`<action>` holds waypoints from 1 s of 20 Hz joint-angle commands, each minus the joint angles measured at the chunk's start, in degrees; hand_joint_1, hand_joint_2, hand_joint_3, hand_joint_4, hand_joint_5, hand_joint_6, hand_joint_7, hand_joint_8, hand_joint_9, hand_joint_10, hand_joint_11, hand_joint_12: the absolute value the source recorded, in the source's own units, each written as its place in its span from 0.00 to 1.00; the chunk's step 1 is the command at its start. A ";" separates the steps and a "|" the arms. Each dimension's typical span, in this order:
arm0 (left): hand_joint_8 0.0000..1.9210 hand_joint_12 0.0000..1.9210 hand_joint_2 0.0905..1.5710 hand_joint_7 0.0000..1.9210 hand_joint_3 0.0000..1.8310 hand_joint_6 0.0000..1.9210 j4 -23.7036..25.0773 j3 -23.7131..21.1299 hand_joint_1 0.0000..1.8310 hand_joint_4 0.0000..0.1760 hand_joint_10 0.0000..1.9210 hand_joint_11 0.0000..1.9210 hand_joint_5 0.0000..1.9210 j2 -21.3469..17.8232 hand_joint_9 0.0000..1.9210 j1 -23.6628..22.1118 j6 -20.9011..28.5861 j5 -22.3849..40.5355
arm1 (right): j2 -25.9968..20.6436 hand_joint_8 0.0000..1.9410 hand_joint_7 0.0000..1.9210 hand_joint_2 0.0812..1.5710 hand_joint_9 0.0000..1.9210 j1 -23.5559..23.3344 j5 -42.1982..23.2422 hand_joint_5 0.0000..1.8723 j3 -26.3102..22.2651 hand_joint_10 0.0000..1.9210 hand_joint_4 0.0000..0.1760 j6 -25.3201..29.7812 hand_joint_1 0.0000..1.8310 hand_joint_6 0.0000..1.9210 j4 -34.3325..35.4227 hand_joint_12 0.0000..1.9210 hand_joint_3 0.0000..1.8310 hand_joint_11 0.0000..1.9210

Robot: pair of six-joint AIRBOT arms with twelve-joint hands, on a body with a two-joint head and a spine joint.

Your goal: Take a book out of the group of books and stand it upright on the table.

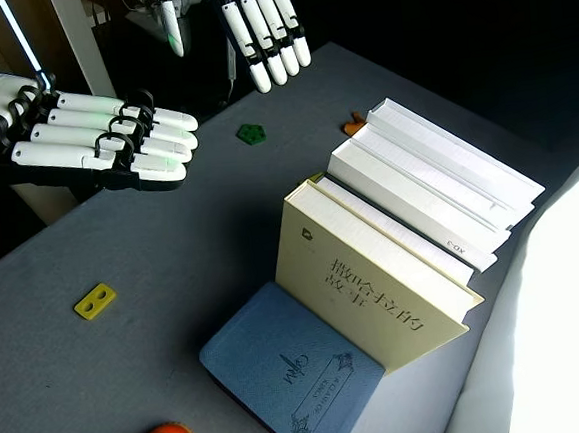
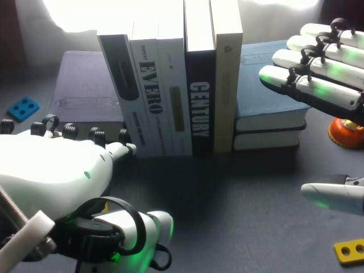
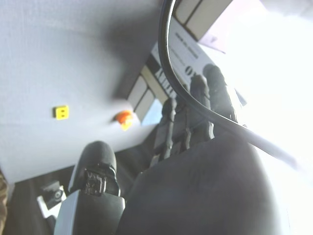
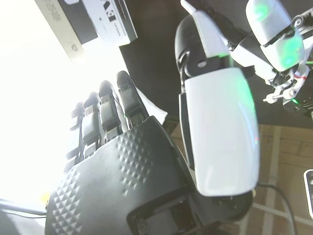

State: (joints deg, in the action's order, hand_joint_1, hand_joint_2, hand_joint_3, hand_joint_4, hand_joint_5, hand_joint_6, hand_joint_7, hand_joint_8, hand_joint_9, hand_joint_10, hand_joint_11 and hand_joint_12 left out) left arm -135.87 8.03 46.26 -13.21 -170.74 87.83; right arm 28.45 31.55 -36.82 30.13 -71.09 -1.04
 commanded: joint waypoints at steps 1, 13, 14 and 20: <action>0.00 0.09 0.85 0.08 0.00 0.00 4.85 -0.03 0.00 0.24 0.00 0.00 0.03 -0.07 0.06 -0.26 0.07 -0.96 | -0.17 0.00 0.00 0.71 0.00 -1.18 -7.68 0.00 -0.30 0.00 0.04 -0.96 0.00 0.00 1.62 0.00 0.04 0.00; 0.00 0.08 0.82 0.05 0.00 0.00 4.83 0.40 0.00 0.27 0.00 0.00 0.04 -0.17 0.03 -0.27 0.91 0.82 | 15.33 0.00 0.01 0.74 0.00 -9.05 -15.34 0.23 -0.83 0.00 0.12 -38.88 0.00 0.07 38.38 0.00 0.02 0.00; 0.00 0.08 0.82 0.05 0.00 0.00 4.83 0.48 0.00 0.27 0.00 0.00 0.04 -0.19 0.03 -0.27 1.16 1.47 | 17.16 0.00 0.01 0.74 0.00 -8.55 -18.82 0.23 -0.58 0.00 0.12 -39.79 0.00 0.07 38.38 0.00 0.02 0.00; 0.00 0.07 0.81 0.05 0.00 0.00 4.84 0.70 0.00 0.29 0.00 0.00 0.03 -0.24 0.03 -0.09 1.52 2.25 | 24.04 0.00 0.01 0.74 0.00 -11.04 -26.17 0.20 0.45 0.00 0.15 -41.03 0.00 0.05 38.23 0.00 0.01 0.00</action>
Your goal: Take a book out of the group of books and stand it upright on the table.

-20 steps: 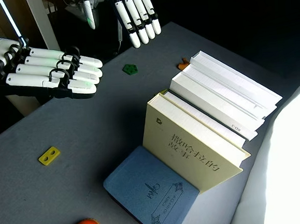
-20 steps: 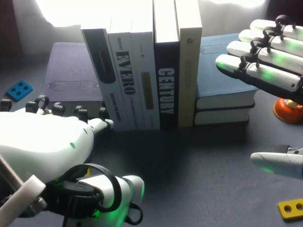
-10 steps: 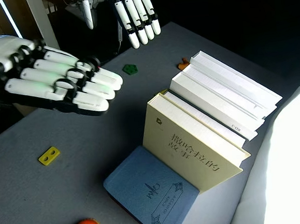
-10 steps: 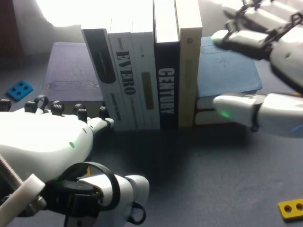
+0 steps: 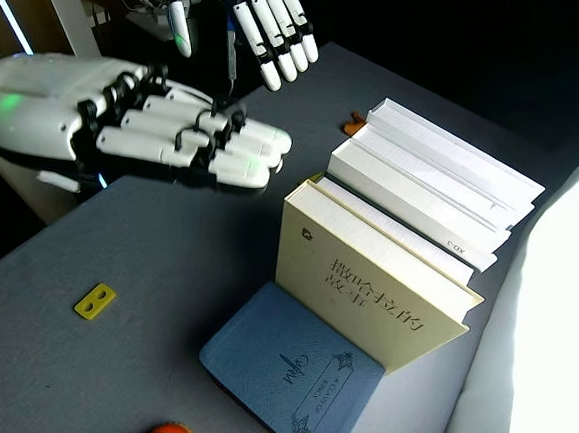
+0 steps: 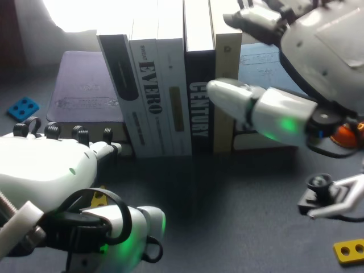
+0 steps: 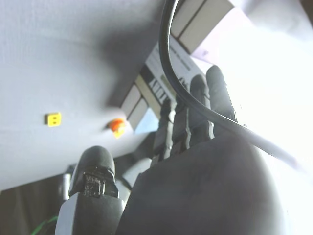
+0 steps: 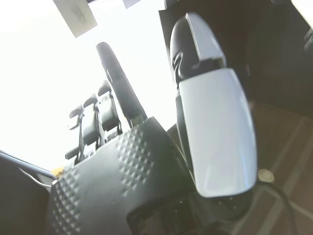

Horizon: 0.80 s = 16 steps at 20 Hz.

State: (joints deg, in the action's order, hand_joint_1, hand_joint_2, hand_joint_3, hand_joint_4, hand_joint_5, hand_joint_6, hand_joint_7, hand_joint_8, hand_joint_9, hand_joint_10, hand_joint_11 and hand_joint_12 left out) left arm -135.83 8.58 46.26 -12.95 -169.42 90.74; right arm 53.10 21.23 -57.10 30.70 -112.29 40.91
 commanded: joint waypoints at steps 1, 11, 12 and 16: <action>0.00 0.07 0.81 0.05 0.00 0.00 4.80 0.08 0.00 0.29 0.00 0.00 0.03 -0.24 0.03 -0.31 0.21 -0.66 | 0.78 0.00 0.01 0.74 0.00 -1.00 -7.22 0.20 0.50 0.00 0.15 -0.62 0.00 0.05 -3.71 0.00 0.01 0.00; 0.00 0.02 0.82 0.04 0.00 0.00 3.68 -0.42 0.00 0.29 0.00 0.00 0.02 -0.23 0.03 -0.25 0.20 -0.82 | 10.28 0.00 0.01 0.76 0.00 -0.73 -12.05 0.19 5.15 0.00 0.15 -1.09 0.00 0.04 -2.56 0.00 0.01 0.00; 0.00 0.02 0.82 0.03 0.00 0.00 3.68 -0.41 0.00 0.32 0.00 0.00 0.03 -0.23 0.02 -0.25 0.20 -0.82 | 11.33 0.00 0.00 0.75 0.00 -0.58 -13.13 0.20 5.95 0.00 0.17 -1.01 0.00 0.05 -2.29 0.00 0.01 0.00; 0.00 0.00 0.82 0.01 0.00 0.00 3.68 -0.49 0.00 0.31 0.00 0.00 0.02 -0.23 0.00 -0.23 0.20 -0.82 | 13.53 0.00 0.01 0.76 0.00 -0.06 -15.07 0.22 8.19 0.00 0.05 -0.41 0.00 0.05 -1.24 0.00 0.01 0.00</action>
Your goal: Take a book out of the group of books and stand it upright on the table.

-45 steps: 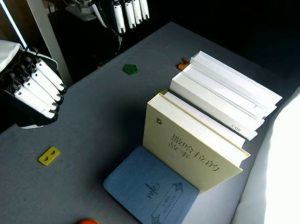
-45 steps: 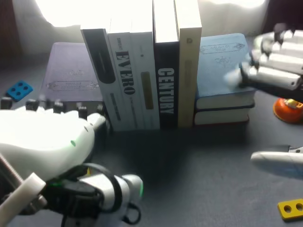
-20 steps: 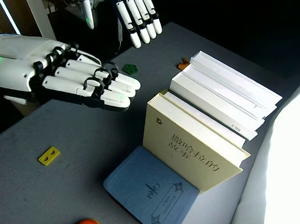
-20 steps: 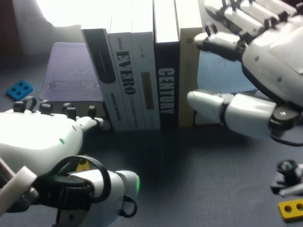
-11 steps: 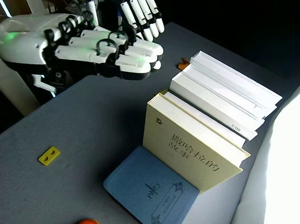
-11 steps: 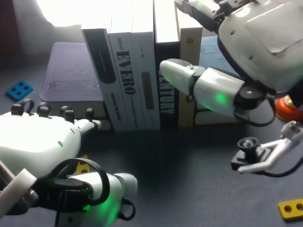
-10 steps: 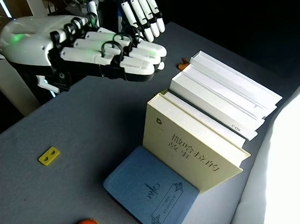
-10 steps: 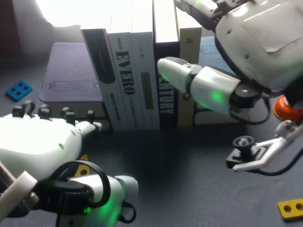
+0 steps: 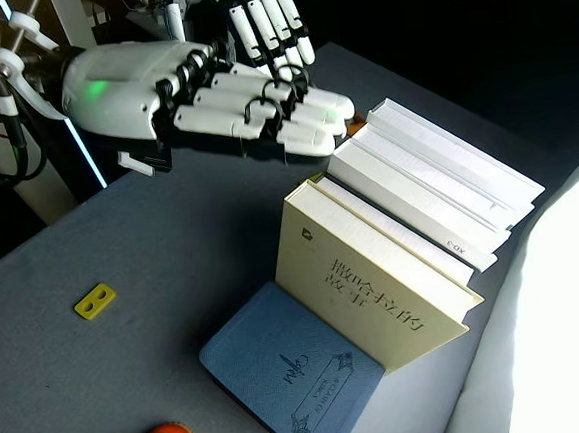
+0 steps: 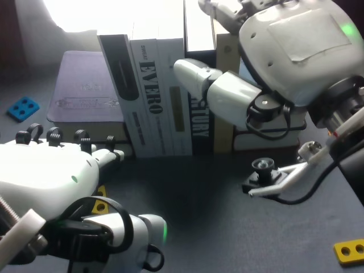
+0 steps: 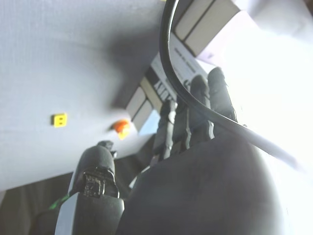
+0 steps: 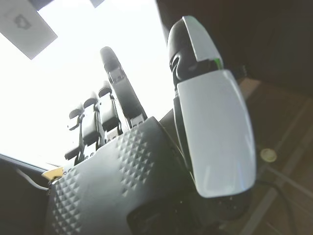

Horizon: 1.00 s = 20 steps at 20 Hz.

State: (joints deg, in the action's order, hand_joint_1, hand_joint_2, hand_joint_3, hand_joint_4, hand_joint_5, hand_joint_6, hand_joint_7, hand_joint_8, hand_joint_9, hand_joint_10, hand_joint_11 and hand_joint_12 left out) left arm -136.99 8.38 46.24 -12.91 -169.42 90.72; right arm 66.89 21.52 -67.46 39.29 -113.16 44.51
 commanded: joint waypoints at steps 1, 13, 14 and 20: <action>0.00 0.00 0.82 0.01 0.00 0.00 4.85 -0.29 0.00 0.32 0.00 0.00 0.02 -0.21 0.00 -0.28 0.20 -0.80 | 0.30 0.01 0.02 0.75 0.00 -0.19 -4.83 0.23 0.14 0.00 0.05 0.47 0.00 0.06 -4.82 0.00 0.01 0.00; 0.00 0.00 0.82 0.00 0.00 0.00 4.86 -0.31 0.00 0.30 0.00 0.00 0.00 -0.21 0.00 -0.26 0.20 -0.80 | 4.04 0.00 0.00 0.76 0.00 1.39 -3.96 0.25 3.56 0.00 0.10 1.68 0.00 0.06 -3.76 0.00 0.01 0.00; 0.00 0.00 0.82 0.00 0.00 0.00 4.85 -0.36 0.00 0.30 0.00 0.00 0.00 -0.21 0.00 -0.26 0.20 -0.80 | 4.11 0.00 0.00 0.76 0.00 1.65 -3.71 0.26 3.58 0.00 0.08 1.79 0.00 0.06 -3.76 0.00 0.01 0.00; 0.00 0.00 0.82 0.00 0.00 0.00 4.85 -0.27 0.00 0.32 0.00 0.00 0.00 -0.21 0.00 -0.48 0.20 -0.80 | 4.08 0.00 0.01 0.76 0.00 3.00 -2.93 0.30 3.49 0.00 0.00 1.76 0.00 0.08 -3.59 0.00 0.01 0.00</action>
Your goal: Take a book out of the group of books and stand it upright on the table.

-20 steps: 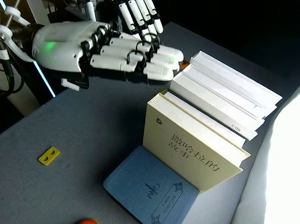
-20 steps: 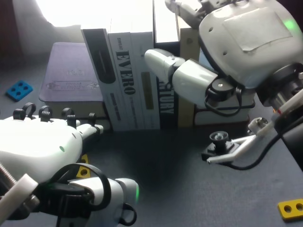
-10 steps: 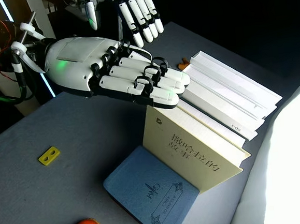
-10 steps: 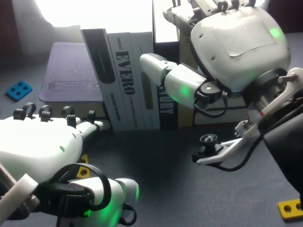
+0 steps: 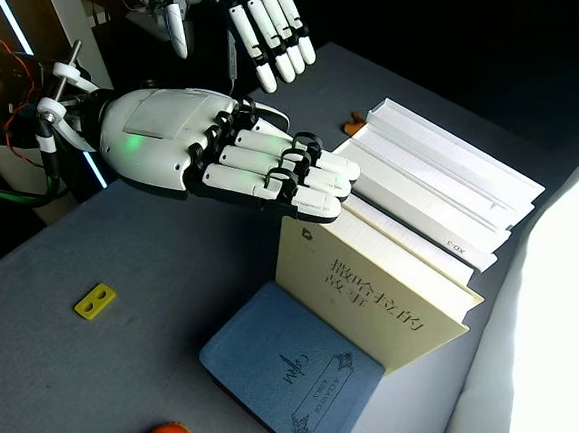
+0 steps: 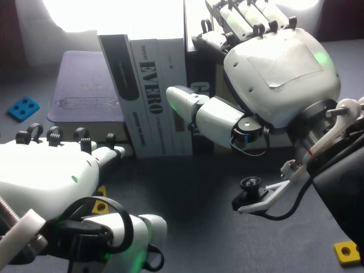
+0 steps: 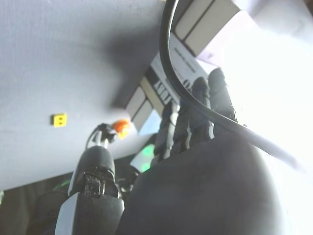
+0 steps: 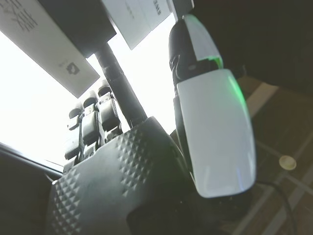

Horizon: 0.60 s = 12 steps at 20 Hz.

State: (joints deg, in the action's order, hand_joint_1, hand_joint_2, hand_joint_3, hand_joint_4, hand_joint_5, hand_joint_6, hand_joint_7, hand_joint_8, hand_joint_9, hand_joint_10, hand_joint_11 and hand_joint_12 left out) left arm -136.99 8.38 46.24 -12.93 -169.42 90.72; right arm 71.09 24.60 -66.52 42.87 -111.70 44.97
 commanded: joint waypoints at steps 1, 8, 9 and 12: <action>0.00 0.00 0.82 0.00 0.00 0.00 4.86 -0.22 0.00 0.32 0.00 0.00 0.00 -0.21 0.00 -0.47 0.20 -0.79 | -0.27 0.00 0.01 0.76 0.00 0.25 -3.88 0.30 -0.30 0.00 0.00 -0.44 0.00 0.08 -4.04 0.00 0.01 0.00; 0.00 0.00 0.82 0.00 0.00 0.00 4.91 -0.13 0.00 0.32 0.00 0.00 0.00 -0.21 0.00 -0.47 0.18 -0.77 | -2.76 0.00 0.01 0.76 0.00 1.13 -3.02 0.33 -3.33 0.00 0.00 -1.90 0.00 0.08 -4.06 0.00 0.00 0.00; 0.00 0.00 0.82 0.00 0.00 0.00 5.09 -0.13 0.00 0.34 0.00 0.00 0.00 -0.21 0.00 -0.47 0.18 -0.77 | -3.01 0.00 0.01 0.76 0.00 1.39 -2.86 0.32 -3.84 0.00 0.00 -2.00 0.00 0.08 -4.06 0.00 0.00 0.00; 0.00 0.00 0.81 0.00 0.00 0.00 5.11 -0.12 0.00 0.34 0.00 0.00 0.00 -0.21 0.00 -0.48 0.18 -0.77 | -3.35 0.00 0.01 0.76 0.00 2.31 -2.31 0.32 -5.05 0.00 0.00 -2.48 0.00 0.08 -4.06 0.00 0.00 0.00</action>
State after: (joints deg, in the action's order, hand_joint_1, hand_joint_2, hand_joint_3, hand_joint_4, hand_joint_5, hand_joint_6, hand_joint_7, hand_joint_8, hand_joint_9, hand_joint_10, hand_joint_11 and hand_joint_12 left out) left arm -136.84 8.38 46.24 -12.93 -169.42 90.67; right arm 67.94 26.94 -66.67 37.74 -114.15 42.92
